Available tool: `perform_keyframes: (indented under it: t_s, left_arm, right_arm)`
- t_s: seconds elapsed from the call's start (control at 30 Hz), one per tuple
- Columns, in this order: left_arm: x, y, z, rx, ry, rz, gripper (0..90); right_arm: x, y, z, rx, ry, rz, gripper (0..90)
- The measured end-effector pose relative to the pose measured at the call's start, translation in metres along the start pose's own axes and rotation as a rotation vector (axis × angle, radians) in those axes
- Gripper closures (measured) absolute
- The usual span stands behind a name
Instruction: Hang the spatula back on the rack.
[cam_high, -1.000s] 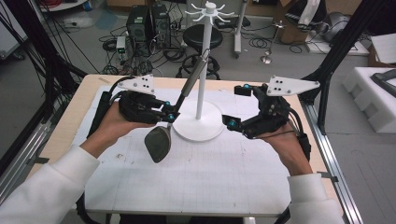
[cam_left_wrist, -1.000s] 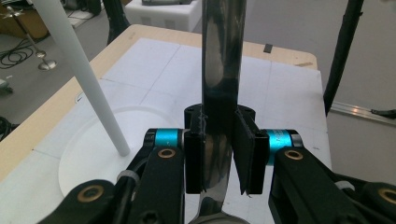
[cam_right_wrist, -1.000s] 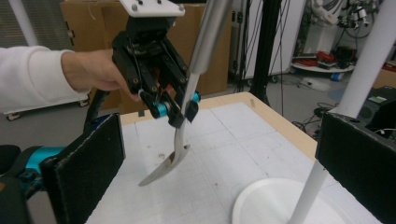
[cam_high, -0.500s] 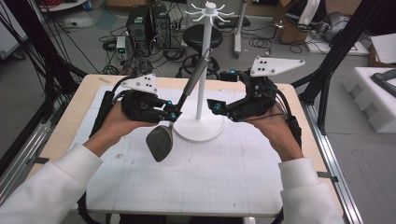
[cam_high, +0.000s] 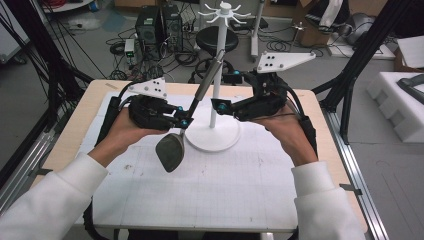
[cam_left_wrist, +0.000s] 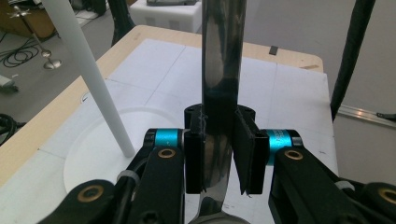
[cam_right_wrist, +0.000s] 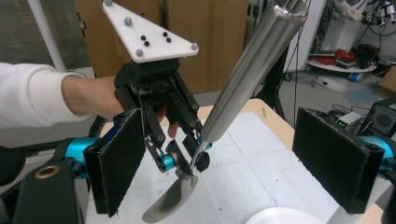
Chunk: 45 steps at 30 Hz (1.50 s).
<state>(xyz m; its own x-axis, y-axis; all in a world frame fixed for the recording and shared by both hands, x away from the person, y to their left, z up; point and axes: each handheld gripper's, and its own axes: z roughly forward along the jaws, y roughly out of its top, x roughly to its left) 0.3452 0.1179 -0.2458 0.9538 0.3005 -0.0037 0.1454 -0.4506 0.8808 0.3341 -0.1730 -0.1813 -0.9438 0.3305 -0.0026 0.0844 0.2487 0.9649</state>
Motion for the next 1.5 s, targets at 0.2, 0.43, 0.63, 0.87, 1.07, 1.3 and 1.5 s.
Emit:
perform_keyframes:
  t_s: [0.2,0.43,0.63,0.87,1.07,1.3,1.5]
  left_arm:
    - [-0.001,0.0,0.0,-0.003,0.004,-0.002,75.2]
    - [-0.001,0.0,0.001,-0.004,0.012,-0.004,75.1]
    - [0.0,0.0,0.002,-0.003,0.025,-0.004,75.1]
    - [0.001,0.001,0.005,-0.007,0.037,-0.016,75.1]
    - [0.001,0.001,0.003,-0.011,0.047,-0.019,75.1]
    - [0.0,0.001,0.003,-0.008,0.048,-0.024,75.2]
    - [0.0,0.0,0.004,-0.011,0.051,-0.031,75.1]
  right_arm:
    - [0.001,0.007,0.006,-0.003,-0.001,0.016,17.0]
    - [0.0,0.012,0.013,-0.004,-0.026,0.038,19.2]
    - [-0.001,0.015,0.015,0.006,-0.04,0.044,24.3]
    - [-0.001,0.02,0.018,-0.002,-0.088,0.063,26.2]
    - [-0.001,0.023,0.021,0.004,-0.101,0.077,35.9]
    - [-0.001,0.025,0.025,0.013,-0.103,0.081,46.2]
    - [-0.002,0.026,0.027,0.019,-0.109,0.097,51.6]
